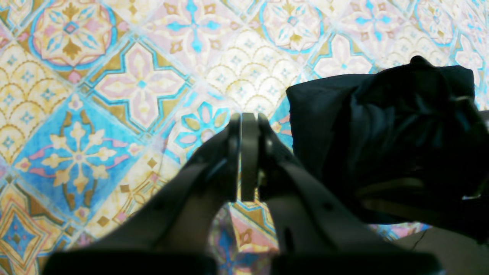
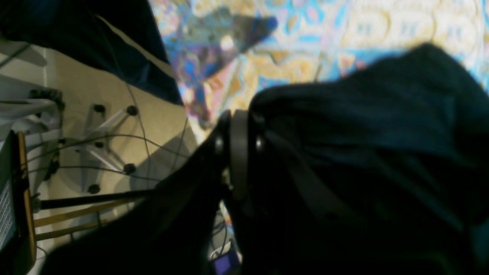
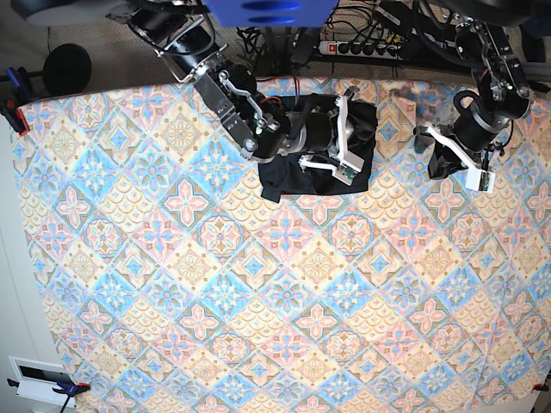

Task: Layout the t-shirt on the table in an organized manner, then fold the t-shirt properly
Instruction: 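Press both folded ends together with both grippers into a bundle, then release the folded shirt and lift both grippers away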

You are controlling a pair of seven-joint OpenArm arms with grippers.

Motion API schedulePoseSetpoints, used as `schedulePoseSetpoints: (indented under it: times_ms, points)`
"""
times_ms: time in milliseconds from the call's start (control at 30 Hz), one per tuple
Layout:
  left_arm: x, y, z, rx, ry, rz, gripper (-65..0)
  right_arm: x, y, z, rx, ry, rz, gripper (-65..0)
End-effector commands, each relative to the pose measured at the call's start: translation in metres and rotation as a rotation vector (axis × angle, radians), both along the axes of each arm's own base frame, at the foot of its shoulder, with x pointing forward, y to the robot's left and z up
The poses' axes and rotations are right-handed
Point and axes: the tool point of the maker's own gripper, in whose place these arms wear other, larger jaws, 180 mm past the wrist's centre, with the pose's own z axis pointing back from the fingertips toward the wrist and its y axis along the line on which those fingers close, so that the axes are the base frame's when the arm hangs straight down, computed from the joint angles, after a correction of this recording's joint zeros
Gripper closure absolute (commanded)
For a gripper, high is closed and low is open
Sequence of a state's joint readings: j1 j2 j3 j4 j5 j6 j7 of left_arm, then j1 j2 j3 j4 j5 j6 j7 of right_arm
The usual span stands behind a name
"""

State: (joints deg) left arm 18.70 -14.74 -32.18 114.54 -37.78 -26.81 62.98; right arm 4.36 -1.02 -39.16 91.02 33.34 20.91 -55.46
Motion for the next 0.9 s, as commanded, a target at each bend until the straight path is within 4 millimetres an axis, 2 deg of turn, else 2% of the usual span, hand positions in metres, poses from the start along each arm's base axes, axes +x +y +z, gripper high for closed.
schedulePoseSetpoints:
  times_ms: [0, 133, 200, 300, 433, 467, 533, 600, 633, 767, 867]
  points:
    - [0.006, 0.001, 0.011, 0.006, -0.044, -0.007, -0.5, 0.005, 0.011, 0.019, 0.064, -0.029, 0.004, -3.3]
    - [0.005, 0.001, 0.010, 0.006, -0.043, -0.006, -0.8, -0.023, 0.027, 0.022, 0.070, -0.035, 0.100, -14.7]
    - [0.005, 0.001, 0.010, 0.001, -0.044, -0.006, -0.8, -0.032, 0.034, 0.034, 0.095, -0.066, 0.136, -20.0]
    - [0.005, 0.000, 0.010, 0.001, -0.042, -0.004, -0.8, -0.034, 0.039, 0.067, 0.164, -0.141, 0.153, -24.4]
    - [0.004, 0.001, 0.005, -0.007, -0.030, 0.002, -0.8, -0.029, 0.039, 0.121, 0.263, -0.276, 0.157, -25.3]
    - [0.004, 0.002, 0.005, -0.005, -0.028, 0.003, -0.8, -0.023, 0.036, 0.128, 0.273, -0.300, 0.142, -25.4]
    - [0.000, 0.002, 0.002, -0.006, -0.016, 0.003, -0.7, 0.006, 0.020, 0.132, 0.275, -0.310, 0.045, -25.2]
    - [-0.002, 0.001, 0.000, -0.012, -0.013, 0.002, -0.7, 0.027, 0.006, 0.135, 0.270, -0.320, -0.026, -22.7]
    - [-0.003, 0.001, 0.000, -0.010, -0.011, 0.002, -0.7, 0.035, 0.000, 0.135, 0.268, -0.324, -0.056, -19.5]
    - [-0.004, 0.001, -0.001, -0.008, -0.006, 0.001, -0.5, 0.072, -0.030, 0.136, 0.239, -0.351, -0.184, 0.0]
    - [-0.004, 0.001, -0.002, -0.007, -0.003, 0.001, -0.5, 0.088, -0.050, 0.129, 0.184, -0.374, -0.242, -0.4]
